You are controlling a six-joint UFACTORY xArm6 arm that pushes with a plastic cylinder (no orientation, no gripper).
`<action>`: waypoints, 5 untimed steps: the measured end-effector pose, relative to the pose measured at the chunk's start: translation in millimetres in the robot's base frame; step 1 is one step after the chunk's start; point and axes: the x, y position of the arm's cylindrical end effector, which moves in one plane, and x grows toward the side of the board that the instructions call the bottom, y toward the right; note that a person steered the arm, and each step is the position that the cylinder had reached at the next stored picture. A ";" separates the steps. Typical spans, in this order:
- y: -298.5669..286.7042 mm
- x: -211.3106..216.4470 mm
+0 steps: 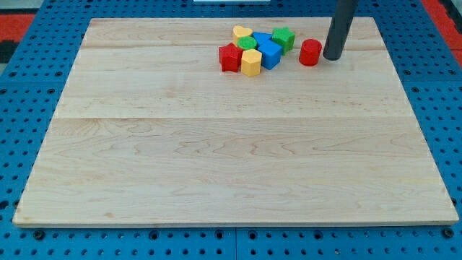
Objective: Move the red circle top top center of the board
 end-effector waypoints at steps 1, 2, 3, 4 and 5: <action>-8.4 27.1; -43.4 2.6; -48.4 -8.8; -48.5 -52.1; -47.0 -69.4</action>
